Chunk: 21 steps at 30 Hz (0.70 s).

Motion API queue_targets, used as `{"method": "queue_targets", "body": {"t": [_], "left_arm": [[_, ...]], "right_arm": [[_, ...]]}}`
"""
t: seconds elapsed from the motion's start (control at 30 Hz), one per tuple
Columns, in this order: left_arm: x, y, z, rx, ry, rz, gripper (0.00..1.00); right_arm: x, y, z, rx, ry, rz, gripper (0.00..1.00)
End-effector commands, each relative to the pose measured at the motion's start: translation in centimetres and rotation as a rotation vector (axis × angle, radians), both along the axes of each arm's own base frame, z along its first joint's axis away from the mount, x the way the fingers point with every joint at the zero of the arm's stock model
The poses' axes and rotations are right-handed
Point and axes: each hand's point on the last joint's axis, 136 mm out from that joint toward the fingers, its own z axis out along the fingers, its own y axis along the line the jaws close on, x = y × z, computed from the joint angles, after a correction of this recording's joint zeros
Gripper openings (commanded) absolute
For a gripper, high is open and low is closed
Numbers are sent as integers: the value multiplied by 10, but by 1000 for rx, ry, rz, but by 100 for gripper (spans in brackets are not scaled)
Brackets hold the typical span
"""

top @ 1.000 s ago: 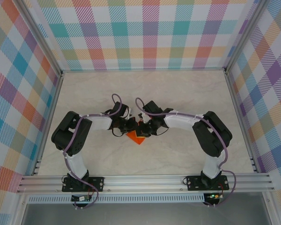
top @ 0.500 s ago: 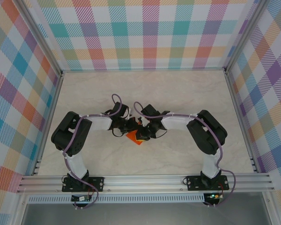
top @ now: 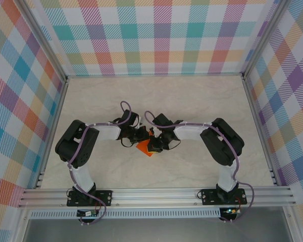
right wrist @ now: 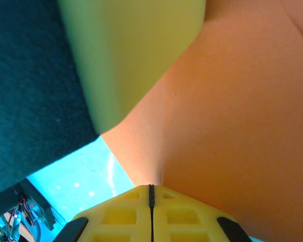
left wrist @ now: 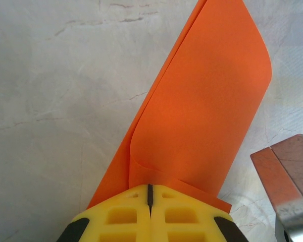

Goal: Fold a paper plane with a square sheet of paper (pick it up from the middle)
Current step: Fold the triangle a second time at the center of the table.

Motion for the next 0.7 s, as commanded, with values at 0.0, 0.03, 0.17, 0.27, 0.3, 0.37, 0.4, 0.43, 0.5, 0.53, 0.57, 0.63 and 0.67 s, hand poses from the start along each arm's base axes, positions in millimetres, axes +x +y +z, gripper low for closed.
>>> {"method": "queue_targets", "body": {"t": [0.0,0.03,0.17,0.27,0.3,0.37,0.4,0.43,0.5,0.53,0.57,0.63,0.67], "left_arm": [[-23,35,-44,188,103,60,0],[-24,36,-45,189,104,58,0],[-24,37,-45,195,107,61,0],[-25,38,-47,201,108,64,0],[-25,38,-47,203,109,64,0],[-25,40,-48,210,113,71,0],[-26,41,-49,214,115,73,0],[-26,42,-50,218,116,75,0],[-28,45,-52,233,121,87,0],[-28,46,-53,238,123,90,0],[-29,47,-54,241,125,92,0],[-29,48,-54,243,124,98,0],[-29,48,-54,245,124,100,0]], "right_arm": [[-14,-9,-18,-46,48,25,6],[-15,-10,-19,-51,52,26,6],[-18,-14,-23,-65,59,33,6],[-23,-17,-25,-71,68,49,6],[-26,-19,-25,-72,75,55,6],[-32,-22,-26,-73,81,77,6],[-35,-23,-26,-72,84,87,6],[-39,-25,-26,-68,88,101,6],[-46,-28,-26,-67,99,122,6],[-49,-30,-26,-66,101,131,6],[-53,-32,-26,-67,108,138,6],[-59,-34,-25,-61,117,150,6],[-61,-35,-25,-59,121,153,6]]}}
